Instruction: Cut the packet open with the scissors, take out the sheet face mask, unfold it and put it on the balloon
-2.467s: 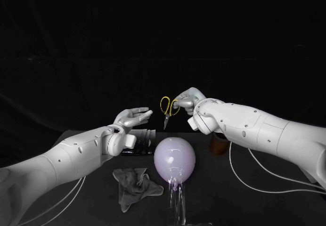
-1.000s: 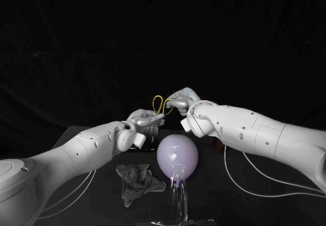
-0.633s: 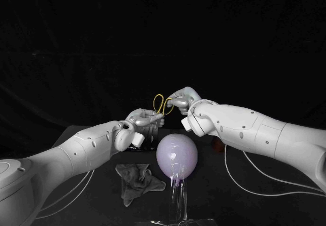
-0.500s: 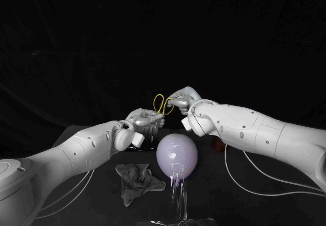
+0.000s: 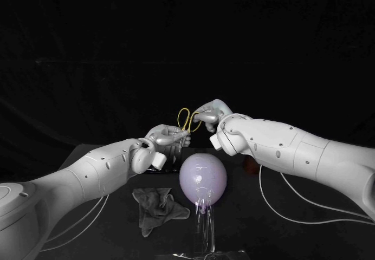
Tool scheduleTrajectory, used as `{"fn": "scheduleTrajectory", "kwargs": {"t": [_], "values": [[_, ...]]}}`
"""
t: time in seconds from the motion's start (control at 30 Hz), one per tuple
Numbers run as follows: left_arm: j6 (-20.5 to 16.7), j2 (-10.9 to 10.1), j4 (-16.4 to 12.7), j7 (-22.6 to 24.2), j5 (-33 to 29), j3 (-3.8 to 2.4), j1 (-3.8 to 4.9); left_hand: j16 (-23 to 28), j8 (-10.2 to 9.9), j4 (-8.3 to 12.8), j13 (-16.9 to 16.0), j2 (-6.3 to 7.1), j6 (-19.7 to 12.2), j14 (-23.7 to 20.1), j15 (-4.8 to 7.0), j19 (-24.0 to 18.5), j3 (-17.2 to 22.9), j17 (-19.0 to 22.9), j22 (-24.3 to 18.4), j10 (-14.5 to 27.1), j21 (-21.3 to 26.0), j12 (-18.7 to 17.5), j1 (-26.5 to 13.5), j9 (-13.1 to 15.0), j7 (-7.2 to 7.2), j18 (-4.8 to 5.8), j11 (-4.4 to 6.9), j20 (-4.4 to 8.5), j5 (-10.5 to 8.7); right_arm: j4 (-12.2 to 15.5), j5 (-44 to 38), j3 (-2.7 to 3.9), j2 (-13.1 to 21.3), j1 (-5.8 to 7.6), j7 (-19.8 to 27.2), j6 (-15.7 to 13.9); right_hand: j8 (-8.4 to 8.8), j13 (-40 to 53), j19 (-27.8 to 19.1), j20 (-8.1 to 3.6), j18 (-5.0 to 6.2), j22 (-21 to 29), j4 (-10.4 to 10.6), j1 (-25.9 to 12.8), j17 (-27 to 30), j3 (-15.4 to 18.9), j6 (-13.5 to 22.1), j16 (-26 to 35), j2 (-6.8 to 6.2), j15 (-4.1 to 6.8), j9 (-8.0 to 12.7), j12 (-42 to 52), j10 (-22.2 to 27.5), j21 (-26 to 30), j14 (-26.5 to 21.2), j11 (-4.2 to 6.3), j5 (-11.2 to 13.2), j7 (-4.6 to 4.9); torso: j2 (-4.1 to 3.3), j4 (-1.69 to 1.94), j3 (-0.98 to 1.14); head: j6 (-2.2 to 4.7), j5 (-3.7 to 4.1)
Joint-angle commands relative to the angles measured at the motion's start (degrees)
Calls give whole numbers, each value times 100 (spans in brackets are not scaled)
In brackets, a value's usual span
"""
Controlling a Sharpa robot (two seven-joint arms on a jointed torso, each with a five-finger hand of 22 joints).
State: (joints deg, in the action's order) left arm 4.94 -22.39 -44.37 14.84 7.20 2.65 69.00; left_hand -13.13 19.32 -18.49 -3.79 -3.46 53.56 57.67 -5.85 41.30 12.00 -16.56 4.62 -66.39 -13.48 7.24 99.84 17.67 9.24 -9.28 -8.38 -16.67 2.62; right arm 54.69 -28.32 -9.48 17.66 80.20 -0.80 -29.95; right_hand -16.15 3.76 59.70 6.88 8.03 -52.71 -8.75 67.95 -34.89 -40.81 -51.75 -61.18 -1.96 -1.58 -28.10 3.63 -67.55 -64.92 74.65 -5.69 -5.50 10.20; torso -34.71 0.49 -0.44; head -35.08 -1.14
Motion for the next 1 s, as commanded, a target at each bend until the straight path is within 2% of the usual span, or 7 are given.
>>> {"fn": "scheduleTrajectory", "kwargs": {"t": [0.03, 0.23, 0.53, 0.73, 0.8, 0.87, 1.0], "values": [[56, -11, -16, 55, -91, -2, 4, -35, 111, 224, -7, 79, 34, 50, 1, 61, 340, -19, -8, -219, -24, -32, -59, 259, 0, -55, 174, 5, 18, -62, 210, -11, 38, 9, 173, 523, 240, -8, -1015, 113, 214, 1009, 62, -169, 696, 195, 294, 1029, -313, -75, 116, 35, 463, 1044, -751, -159, 76, 115, 0, 2, 1, -1, 36], [76, -28, -6, -15, -235, -3, 1, -8, 182, 270, -1, 281, -13, 55, -3, 42, 774, -71, -35, -274, 10, -128, -215, 373, 4, -28, 176, 6, 29, -152, 726, -49, 137, 8, 401, 1116, 692, -11, -2364, 708, 60, 2665, 367, -157, 1930, 1121, 800, 3721, -670, -783, 367, 8, 1288, 3700, -2872, -529, 94, 183, -4, 5, -4, 1, 50], [200, -62, 42, -204, -138, -1, -2, 40, 250, 454, -6, 563, -60, 58, -8, 73, 1498, -137, -35, -332, -1, -243, -539, 512, 20, -33, 163, 9, 17, -70, 767, -80, 552, 9, 977, 1471, 944, -12, -2897, 975, -60, 3559, 539, -16, 2420, 2039, 1147, 4479, -599, -1145, 541, 8, 1943, 5008, -3700, -556, 253, 93, 6, -3, 2, 5, 6], [387, -166, 43, -436, 177, -1, 1, 51, 297, 651, -11, 700, -76, 118, 1, 106, 1938, -188, -24, -380, -34, -299, -876, 610, 25, -39, 162, 12, 18, -123, 91, -83, 875, 36, 1676, 1063, 722, 16, -1793, 926, 259, 3538, 374, 447, 2364, 2086, 634, 4132, -311, -822, 505, 195, 1407, 4694, -2787, -570, 271, 294, 1, 0, 15, 16, -28], [479, -204, 50, -567, 283, -2, 3, 38, 308, 698, -12, 712, -75, 154, 11, 126, 1995, -204, -18, -392, -50, -304, -934, 630, 26, -46, 165, 15, 18, -113, -246, -83, 974, 67, 1872, 1019, 630, 37, -909, 578, 99, 3353, 260, 640, 2244, 1973, 389, 3812, -208, -635, 499, 316, 1062, 4220, -2018, -449, 204, 249, -8, 3, 16, 69, -13], [617, -237, 79, -710, 379, -2, 4, 42, 307, 875, -10, 765, -81, 184, 16, 200, 2166, -224, 13, -390, -122, -323, -1020, 658, 40, -74, 160, 23, 23, -64, -657, -81, 1070, 110, 2023, 1038, 620, -13, 151, 278, 243, 2942, 141, 760, 2099, 1748, 117, 3545, -122, -227, 574, 296, 751, 3400, -1013, -257, 245, 130, -8, 1, 21, 63, -8], [898, -292, 160, -975, 583, -3, 8, 42, 311, 961, -11, 775, -69, 209, 23, 261, 2250, -237, 42, -404, -187, -324, -1110, 677, 43, -95, 159, 38, 20, 182, -1760, -71, 1226, 241, 2104, 1099, 617, 6, 673, 67, 261, 2608, 67, 791, 1846, 1503, -62, 3085, -95, 14, 618, 363, 340, 2827, 33, -113, 230, 34, 9, -12, 44, 77, -49]]}}
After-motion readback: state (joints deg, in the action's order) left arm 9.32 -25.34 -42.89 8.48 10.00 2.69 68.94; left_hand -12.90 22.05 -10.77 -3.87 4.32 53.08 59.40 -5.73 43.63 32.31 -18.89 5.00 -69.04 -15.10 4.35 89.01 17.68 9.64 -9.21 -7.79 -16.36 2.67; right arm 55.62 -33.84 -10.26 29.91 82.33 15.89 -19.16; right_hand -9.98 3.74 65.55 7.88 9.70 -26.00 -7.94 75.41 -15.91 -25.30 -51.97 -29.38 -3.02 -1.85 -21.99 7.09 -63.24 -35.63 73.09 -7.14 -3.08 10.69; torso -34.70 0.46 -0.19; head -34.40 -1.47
